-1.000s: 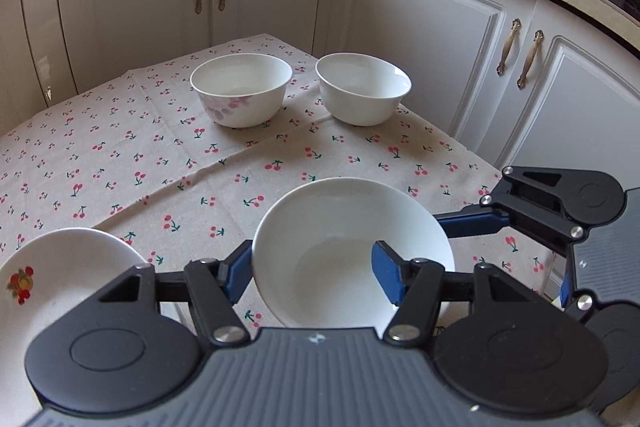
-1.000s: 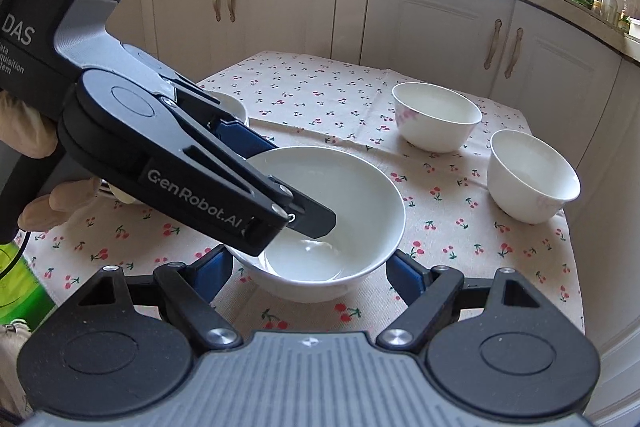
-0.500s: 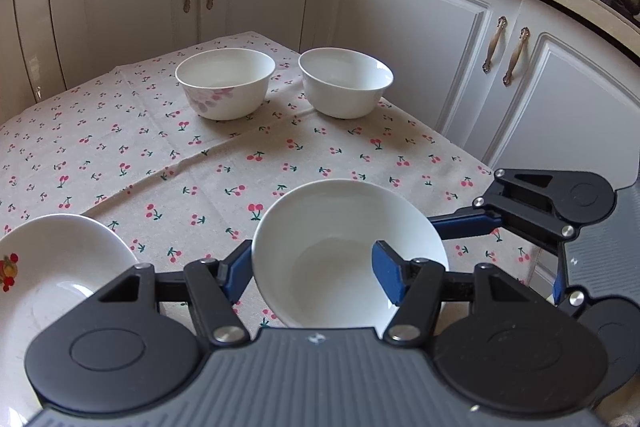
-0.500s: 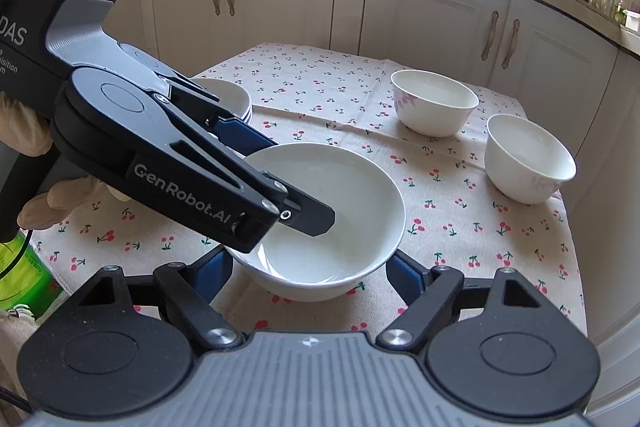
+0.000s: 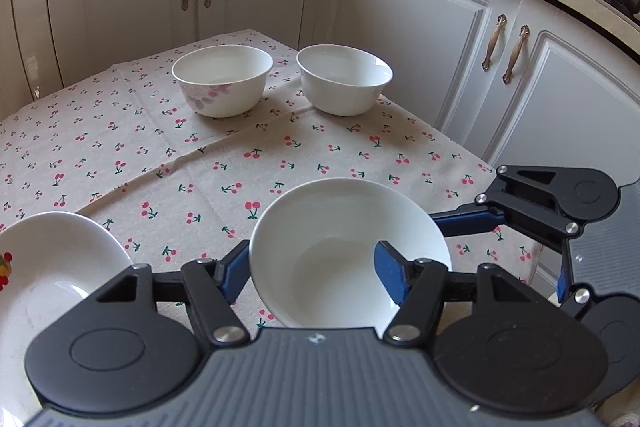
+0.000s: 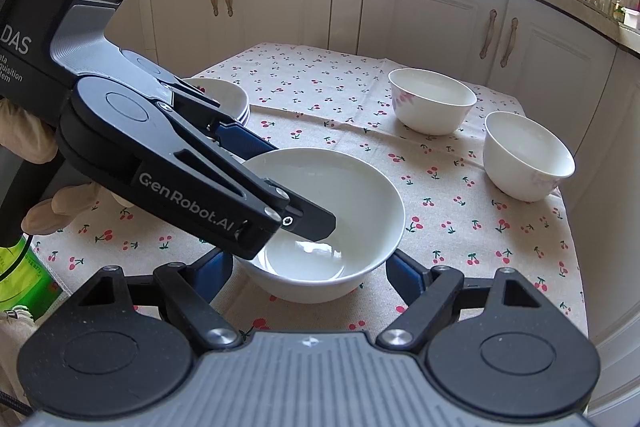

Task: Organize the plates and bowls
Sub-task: 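Lift the white bowl with the left tool and carry it toward another bowl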

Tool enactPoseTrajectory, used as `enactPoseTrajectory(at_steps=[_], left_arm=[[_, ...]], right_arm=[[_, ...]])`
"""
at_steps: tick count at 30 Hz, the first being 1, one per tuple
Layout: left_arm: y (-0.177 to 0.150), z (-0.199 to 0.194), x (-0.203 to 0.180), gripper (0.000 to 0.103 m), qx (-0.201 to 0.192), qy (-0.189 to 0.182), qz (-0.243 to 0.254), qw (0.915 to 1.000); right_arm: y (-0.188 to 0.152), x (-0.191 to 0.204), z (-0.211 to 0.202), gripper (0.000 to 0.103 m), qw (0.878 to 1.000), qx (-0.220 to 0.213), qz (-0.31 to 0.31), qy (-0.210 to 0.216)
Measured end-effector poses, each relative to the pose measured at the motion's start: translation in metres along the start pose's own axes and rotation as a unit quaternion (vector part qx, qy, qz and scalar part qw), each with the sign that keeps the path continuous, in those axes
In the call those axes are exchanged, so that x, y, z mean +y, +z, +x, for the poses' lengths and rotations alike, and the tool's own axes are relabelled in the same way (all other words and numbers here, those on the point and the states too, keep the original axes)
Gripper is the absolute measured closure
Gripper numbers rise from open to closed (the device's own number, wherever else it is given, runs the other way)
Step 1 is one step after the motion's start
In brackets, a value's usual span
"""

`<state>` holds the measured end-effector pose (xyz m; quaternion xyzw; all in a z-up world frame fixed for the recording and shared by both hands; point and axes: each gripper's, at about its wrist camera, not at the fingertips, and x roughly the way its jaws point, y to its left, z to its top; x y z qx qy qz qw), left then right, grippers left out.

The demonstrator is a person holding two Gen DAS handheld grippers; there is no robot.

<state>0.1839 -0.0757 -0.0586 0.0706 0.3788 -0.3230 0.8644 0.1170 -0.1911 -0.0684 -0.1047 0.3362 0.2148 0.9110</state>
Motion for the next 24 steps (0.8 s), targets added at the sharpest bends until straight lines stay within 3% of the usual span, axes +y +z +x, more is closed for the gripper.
enactPoseTrajectory(at_steps=[3,5,7,18,24], left_arm=[[0.0,0.0,0.0,0.03,0.001,-0.005,-0.001,1.0],[0.0,-0.002,-0.001,0.013,-0.005,-0.008,-0.001,1.0],[0.001,-0.005,-0.004,0.008,-0.013,0.001,0.005,0.9999],[0.021,-0.025,-0.002,0.006,-0.04,0.026,0.037,0.9982],[0.037,-0.023,-0.005,0.006,-0.033,0.018,0.052,0.9979]], right_arm=[[0.0,0.0,0.0,0.016,1.0,0.0,0.0,0.0],[0.0,0.0,-0.001,0.013,1.0,-0.001,0.001,0.002],[0.0,-0.001,-0.002,0.003,1.0,-0.006,0.004,0.003],[0.006,-0.02,-0.023,0.0,0.998,-0.044,0.029,-0.019],[0.007,-0.035,-0.026,0.0,0.996,-0.049,0.042,-0.067]])
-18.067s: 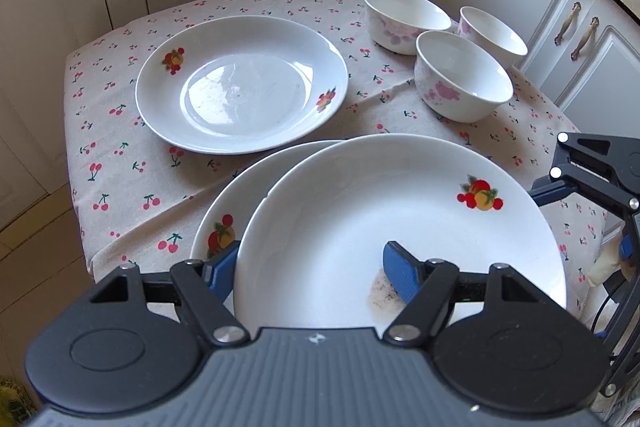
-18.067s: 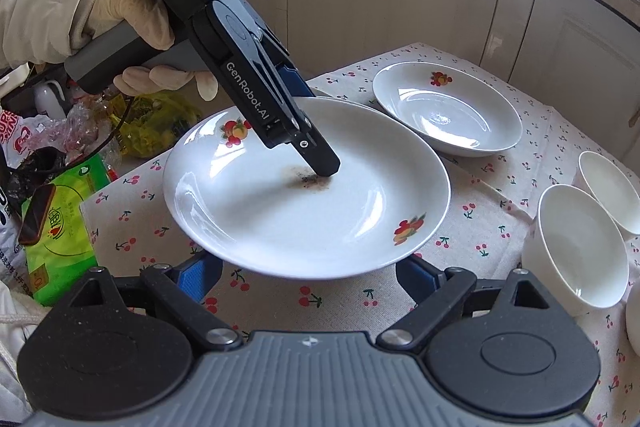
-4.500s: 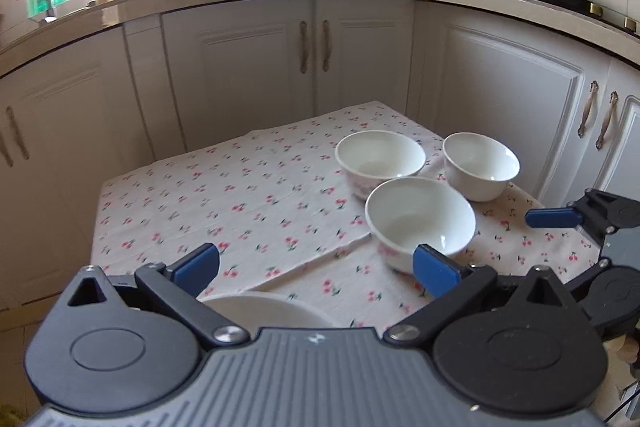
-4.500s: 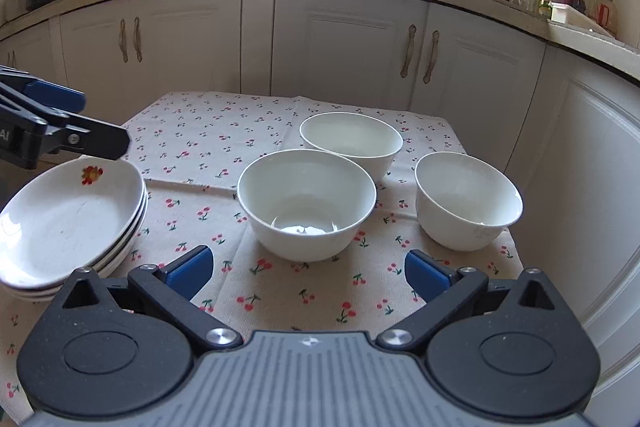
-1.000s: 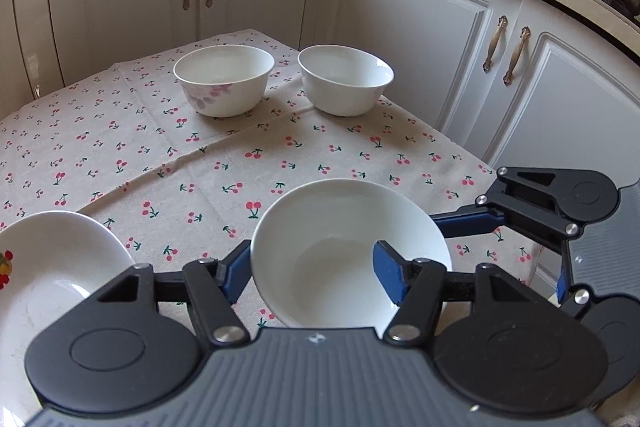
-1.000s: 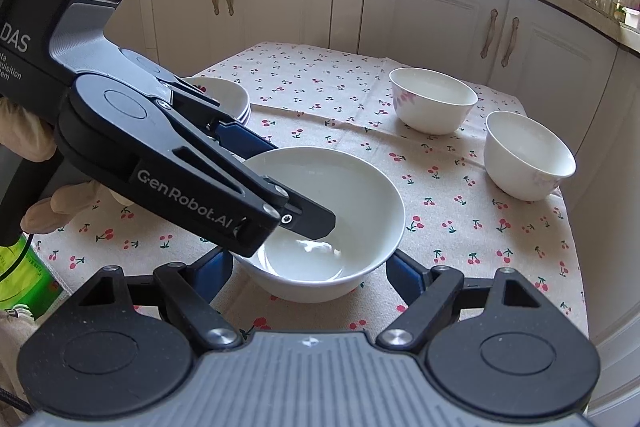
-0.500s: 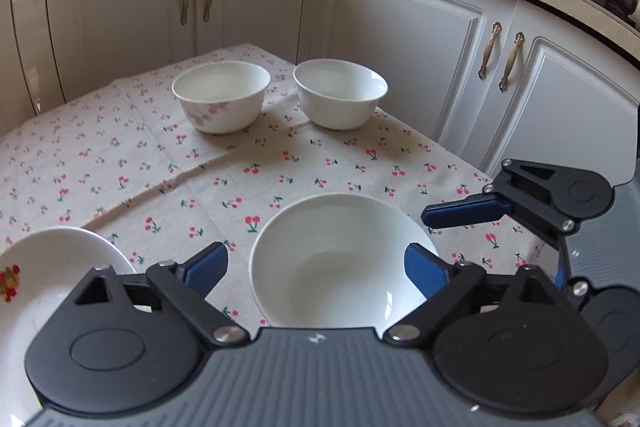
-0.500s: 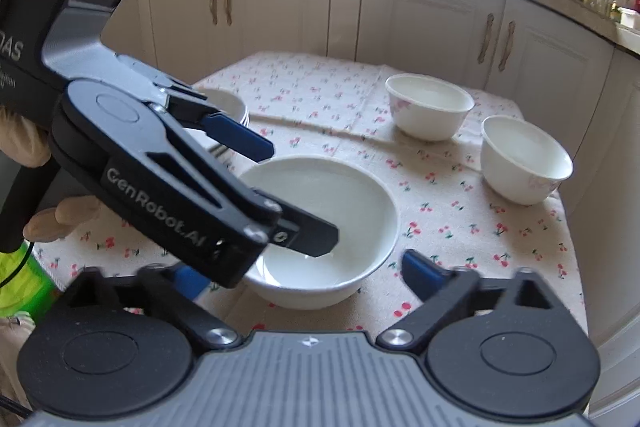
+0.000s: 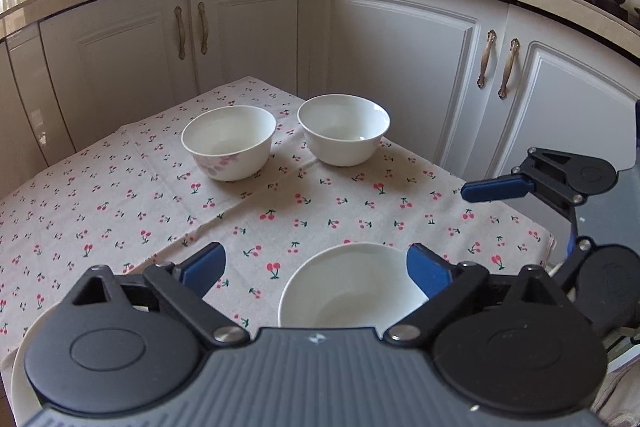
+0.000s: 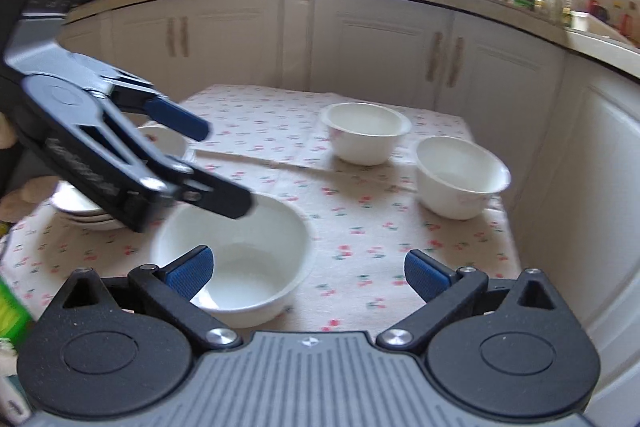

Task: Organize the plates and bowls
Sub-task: 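Lower the held bowl with the left tool into the other white bowl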

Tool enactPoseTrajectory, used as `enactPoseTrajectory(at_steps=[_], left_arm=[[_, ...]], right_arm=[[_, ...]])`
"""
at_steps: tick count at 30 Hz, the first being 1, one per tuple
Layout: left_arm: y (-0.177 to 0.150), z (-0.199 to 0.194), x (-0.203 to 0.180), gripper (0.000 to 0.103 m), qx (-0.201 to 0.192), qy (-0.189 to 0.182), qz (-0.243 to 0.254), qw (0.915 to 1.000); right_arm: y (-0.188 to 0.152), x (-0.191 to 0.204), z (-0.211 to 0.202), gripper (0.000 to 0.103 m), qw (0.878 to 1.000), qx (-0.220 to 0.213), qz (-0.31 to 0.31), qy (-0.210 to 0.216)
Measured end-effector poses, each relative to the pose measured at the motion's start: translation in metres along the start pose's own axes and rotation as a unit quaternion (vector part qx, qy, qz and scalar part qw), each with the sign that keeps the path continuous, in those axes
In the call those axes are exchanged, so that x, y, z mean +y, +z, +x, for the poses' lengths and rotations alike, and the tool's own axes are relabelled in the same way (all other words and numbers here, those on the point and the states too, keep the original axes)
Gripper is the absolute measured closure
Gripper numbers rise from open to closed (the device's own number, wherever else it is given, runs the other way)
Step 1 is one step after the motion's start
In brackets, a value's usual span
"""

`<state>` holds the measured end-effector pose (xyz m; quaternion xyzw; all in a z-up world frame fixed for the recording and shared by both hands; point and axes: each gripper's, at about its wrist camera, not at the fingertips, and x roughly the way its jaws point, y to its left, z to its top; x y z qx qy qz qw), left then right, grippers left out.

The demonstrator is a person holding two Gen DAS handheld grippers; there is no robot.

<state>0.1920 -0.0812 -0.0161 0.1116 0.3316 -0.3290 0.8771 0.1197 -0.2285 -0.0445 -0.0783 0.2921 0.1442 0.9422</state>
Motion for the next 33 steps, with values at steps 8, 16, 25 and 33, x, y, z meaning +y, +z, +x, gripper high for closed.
enactPoseTrajectory(at_steps=[8,16,25,33], left_arm=[[0.039,0.01,0.007,0.006,0.006,-0.004,-0.001,1.0],[0.08,0.039,0.007,0.006,0.014,0.004,0.023,0.9996],[0.115,0.088,0.0,0.006,0.032,-0.008,0.051,0.9982],[0.136,0.141,-0.01,0.006,0.062,-0.035,0.076,0.9946]], right_arm=[[0.008,-0.033,0.005,0.0,0.997,-0.021,0.024,-0.063],[0.018,-0.057,0.026,0.0,0.993,-0.033,0.015,-0.115],[0.026,-0.084,0.061,0.0,0.991,-0.019,0.02,-0.133],[0.026,-0.102,0.088,0.0,0.991,0.0,0.036,-0.125]])
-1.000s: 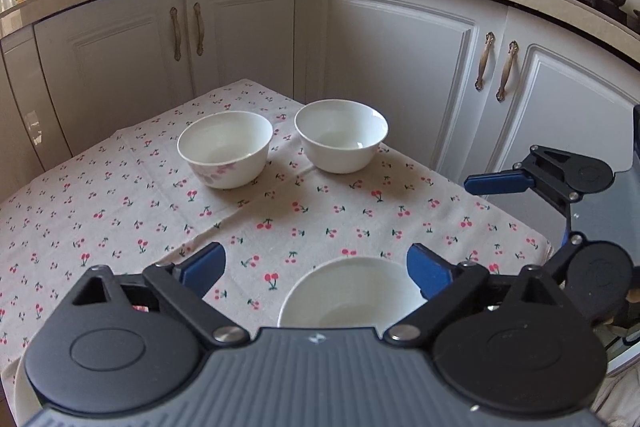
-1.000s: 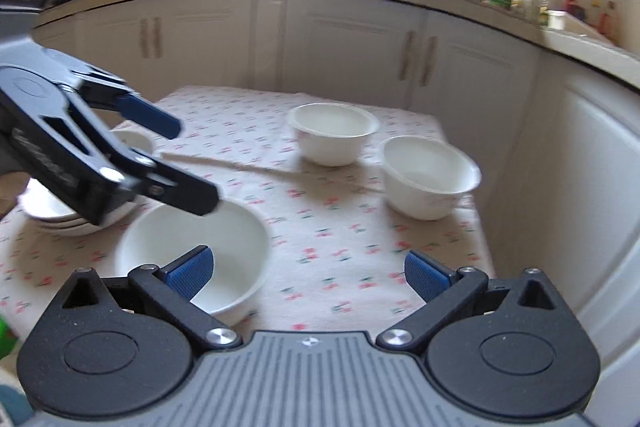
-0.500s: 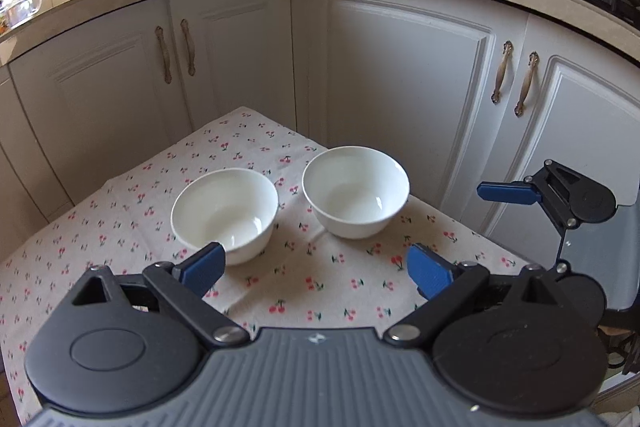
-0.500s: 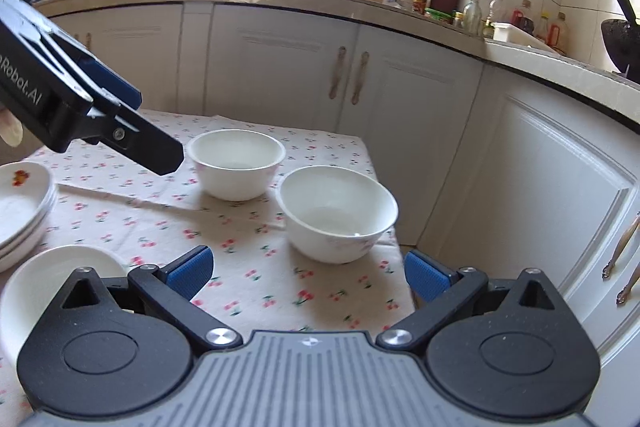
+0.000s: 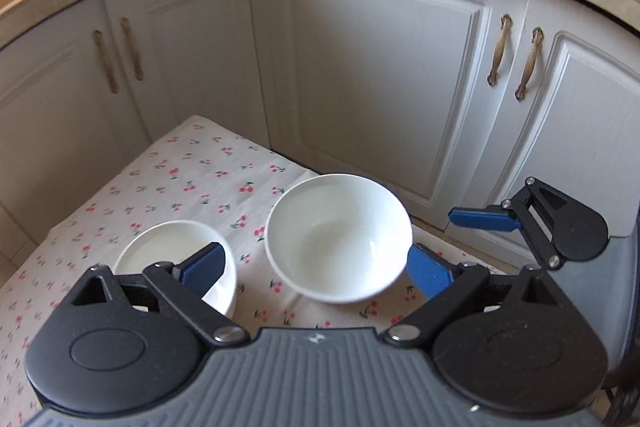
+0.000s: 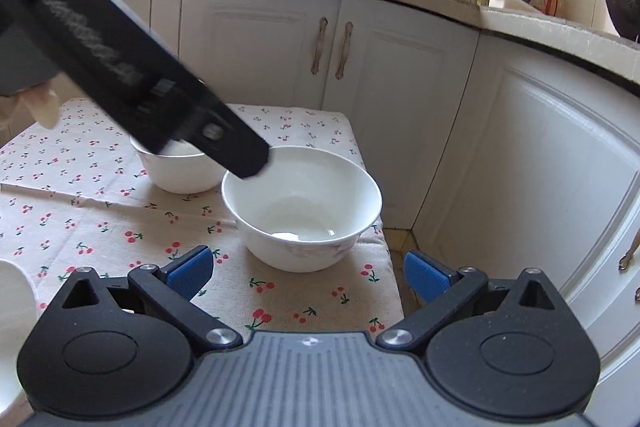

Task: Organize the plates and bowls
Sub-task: 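Lower the held bowl with the left tool into the other white bowl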

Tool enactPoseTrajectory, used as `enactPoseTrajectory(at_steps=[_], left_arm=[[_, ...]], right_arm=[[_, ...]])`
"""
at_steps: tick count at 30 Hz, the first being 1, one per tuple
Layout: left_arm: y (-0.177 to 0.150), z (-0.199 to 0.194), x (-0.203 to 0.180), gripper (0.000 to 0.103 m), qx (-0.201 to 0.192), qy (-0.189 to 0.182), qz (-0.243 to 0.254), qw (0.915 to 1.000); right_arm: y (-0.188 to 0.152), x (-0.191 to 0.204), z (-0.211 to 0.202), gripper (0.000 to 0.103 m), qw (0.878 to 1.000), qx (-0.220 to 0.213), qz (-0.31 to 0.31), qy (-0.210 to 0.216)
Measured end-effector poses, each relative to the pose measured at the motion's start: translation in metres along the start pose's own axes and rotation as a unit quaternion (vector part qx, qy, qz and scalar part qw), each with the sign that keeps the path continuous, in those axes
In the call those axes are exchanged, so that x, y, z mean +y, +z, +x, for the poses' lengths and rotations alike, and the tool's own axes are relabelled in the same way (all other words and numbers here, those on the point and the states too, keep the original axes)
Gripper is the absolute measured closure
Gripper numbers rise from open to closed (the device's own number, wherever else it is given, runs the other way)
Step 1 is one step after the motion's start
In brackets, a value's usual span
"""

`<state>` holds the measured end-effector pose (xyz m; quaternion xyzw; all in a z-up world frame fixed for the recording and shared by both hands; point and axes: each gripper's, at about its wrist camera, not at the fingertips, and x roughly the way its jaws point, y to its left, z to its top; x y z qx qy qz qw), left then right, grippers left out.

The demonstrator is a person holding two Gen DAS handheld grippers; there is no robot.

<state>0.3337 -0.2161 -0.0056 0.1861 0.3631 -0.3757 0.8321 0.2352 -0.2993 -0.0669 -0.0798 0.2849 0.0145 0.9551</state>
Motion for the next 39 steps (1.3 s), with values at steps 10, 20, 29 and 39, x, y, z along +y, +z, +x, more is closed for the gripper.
enactPoseTrajectory(at_steps=[10,20,29,39], left_arm=[[0.012,0.052,0.005,0.006,0.027,-0.024,0.016,0.9992],[0.015,0.077,0.011,0.013,0.036,-0.036,0.019,0.9985],[0.015,0.081,0.014,0.029,0.038,-0.053,0.02,0.9976],[0.015,0.082,0.015,0.031,0.038,-0.055,0.022,0.9975]], right_arm=[[0.001,-0.002,0.028,0.0,1.0,0.013,-0.001,0.011],[0.003,-0.002,0.035,0.001,1.0,0.0,0.0,0.014],[0.005,0.002,0.036,0.01,1.0,-0.011,-0.013,0.005],[0.006,0.0,0.036,0.012,1.0,-0.017,-0.007,0.011]])
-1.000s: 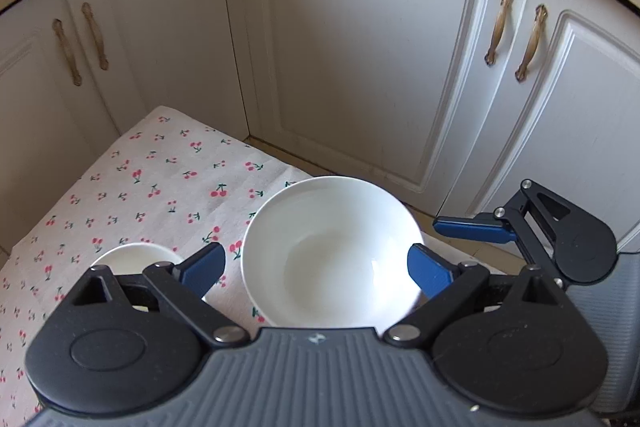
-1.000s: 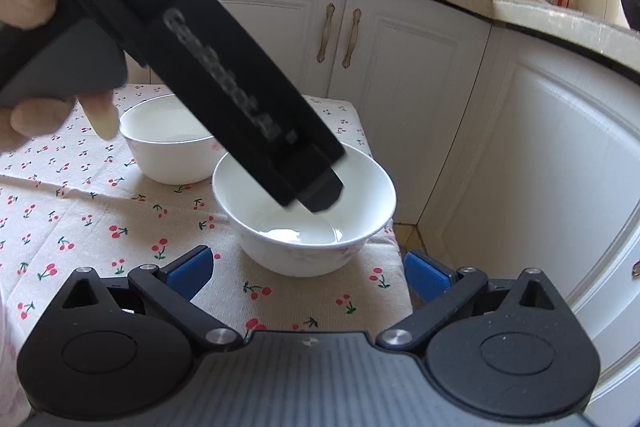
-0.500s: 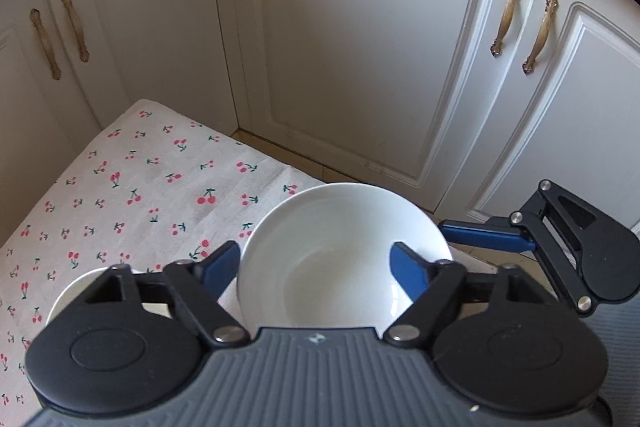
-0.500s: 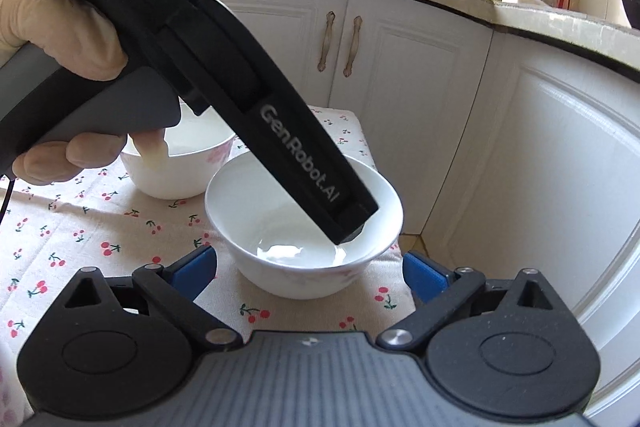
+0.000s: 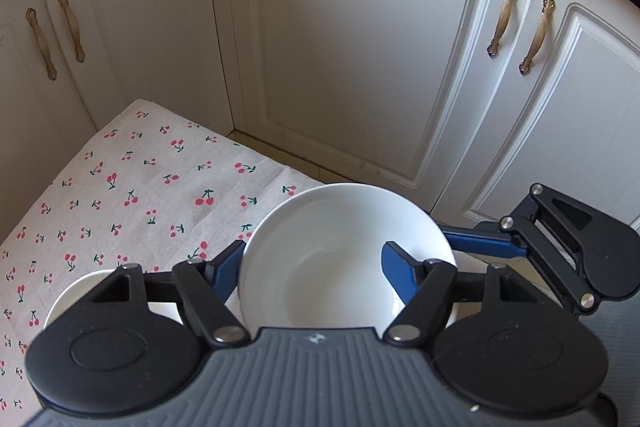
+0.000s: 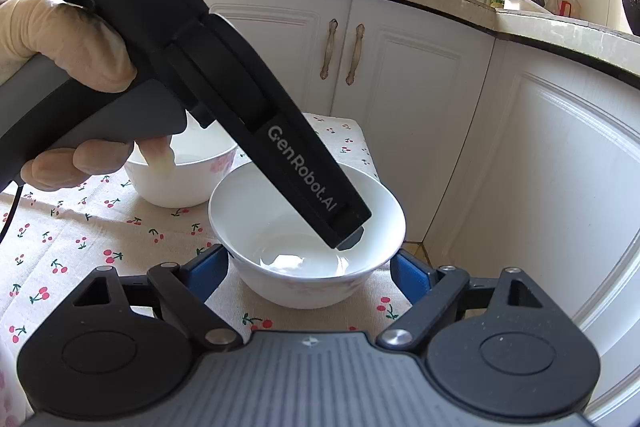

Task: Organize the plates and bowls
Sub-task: 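Lower the held bowl with the left tool into the other white bowl, then settle the bowl nested in the other bowl, keeping the left tool closed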

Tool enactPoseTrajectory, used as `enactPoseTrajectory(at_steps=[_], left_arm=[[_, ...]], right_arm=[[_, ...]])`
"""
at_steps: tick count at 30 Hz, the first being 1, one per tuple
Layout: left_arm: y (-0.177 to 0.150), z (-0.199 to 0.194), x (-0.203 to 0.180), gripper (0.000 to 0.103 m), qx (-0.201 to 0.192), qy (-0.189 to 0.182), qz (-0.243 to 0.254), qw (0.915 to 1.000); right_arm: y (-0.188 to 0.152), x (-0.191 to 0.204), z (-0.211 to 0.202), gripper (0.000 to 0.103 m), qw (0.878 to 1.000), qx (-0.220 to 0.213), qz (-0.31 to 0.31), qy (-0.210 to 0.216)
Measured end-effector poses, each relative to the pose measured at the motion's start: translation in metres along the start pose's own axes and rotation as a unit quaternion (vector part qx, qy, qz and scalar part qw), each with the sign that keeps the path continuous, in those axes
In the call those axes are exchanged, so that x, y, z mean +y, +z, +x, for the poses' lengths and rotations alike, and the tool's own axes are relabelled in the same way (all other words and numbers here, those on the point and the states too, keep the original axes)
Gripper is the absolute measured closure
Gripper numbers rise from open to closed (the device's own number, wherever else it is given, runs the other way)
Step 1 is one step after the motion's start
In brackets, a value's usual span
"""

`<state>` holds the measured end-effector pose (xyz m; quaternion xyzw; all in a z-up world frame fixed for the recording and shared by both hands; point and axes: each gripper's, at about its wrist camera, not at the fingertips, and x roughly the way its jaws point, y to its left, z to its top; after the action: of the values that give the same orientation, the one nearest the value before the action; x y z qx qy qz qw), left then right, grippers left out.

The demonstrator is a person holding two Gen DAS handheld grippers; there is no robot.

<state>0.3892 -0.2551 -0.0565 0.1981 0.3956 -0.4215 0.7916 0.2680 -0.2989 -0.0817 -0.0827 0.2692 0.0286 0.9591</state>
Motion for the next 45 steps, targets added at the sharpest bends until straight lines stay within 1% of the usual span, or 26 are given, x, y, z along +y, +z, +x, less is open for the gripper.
enactPoseTrajectory(at_steps=[12,17,26,34,38,45], left_arm=[[0.0,-0.003,-0.001,0.031,0.002,-0.008,0.002,1.0],[-0.003,-0.01,-0.007,0.031,0.001,-0.007,0.004,1.0],[-0.013,-0.044,-0.023,0.031,-0.013,-0.004,0.008,0.9999],[-0.028,-0.08,-0.036,0.031,-0.025,0.005,0.003,0.9997],[-0.038,-0.098,-0.044,0.031,-0.033,0.012,-0.001,0.9994],[-0.059,-0.126,-0.057,0.031,-0.034,0.029,0.002,0.999]], right_arm=[[0.002,0.001,-0.001,0.012,1.0,0.009,-0.001,-0.001],[0.004,0.001,-0.01,0.012,1.0,0.01,0.002,0.004],[0.009,0.005,-0.044,0.012,1.0,0.002,-0.008,0.013],[0.012,0.017,-0.076,0.012,0.999,-0.006,-0.018,0.027],[0.012,0.026,-0.092,0.012,0.999,-0.009,-0.026,0.03],[0.012,0.04,-0.119,0.012,0.998,-0.016,-0.037,0.046]])
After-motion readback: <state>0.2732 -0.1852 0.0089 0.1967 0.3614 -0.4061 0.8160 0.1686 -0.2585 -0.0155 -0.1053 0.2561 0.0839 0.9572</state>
